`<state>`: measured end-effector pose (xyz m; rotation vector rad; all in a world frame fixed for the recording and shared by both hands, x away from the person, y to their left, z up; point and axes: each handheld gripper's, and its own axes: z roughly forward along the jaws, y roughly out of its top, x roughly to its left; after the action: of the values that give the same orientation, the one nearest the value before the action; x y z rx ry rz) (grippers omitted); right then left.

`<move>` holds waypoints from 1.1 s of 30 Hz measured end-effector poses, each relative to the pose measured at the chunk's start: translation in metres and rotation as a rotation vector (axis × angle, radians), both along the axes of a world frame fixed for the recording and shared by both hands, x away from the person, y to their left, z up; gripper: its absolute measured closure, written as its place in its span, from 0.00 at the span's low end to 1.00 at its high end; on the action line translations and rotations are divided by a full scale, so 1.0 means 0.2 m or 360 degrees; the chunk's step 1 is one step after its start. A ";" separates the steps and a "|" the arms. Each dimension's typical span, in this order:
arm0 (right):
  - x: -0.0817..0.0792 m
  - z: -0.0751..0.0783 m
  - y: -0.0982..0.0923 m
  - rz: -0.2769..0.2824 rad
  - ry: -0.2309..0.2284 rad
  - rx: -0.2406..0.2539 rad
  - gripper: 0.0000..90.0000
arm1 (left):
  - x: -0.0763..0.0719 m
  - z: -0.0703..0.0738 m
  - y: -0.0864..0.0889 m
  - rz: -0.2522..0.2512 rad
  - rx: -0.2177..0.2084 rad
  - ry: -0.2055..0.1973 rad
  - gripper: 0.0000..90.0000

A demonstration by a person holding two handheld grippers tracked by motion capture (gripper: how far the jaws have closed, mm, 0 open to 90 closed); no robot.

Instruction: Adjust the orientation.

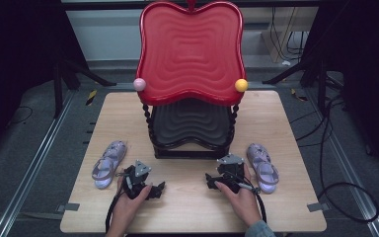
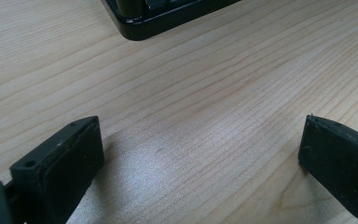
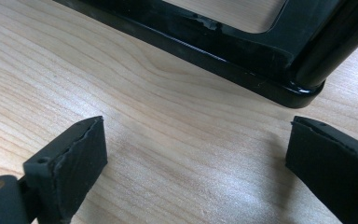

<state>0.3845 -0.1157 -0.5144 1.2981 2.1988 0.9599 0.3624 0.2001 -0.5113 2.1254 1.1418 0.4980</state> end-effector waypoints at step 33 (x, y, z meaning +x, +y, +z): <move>-0.03 0.00 -0.02 0.0018 0.0003 0.0004 0.07 | 0.05 0.64 0.64 0.0404 0.0160 0.0066 0.30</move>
<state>0.3782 -0.1197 -0.5144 1.2897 2.2090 0.9662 0.3715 0.3290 -0.3841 2.0940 1.4480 0.6409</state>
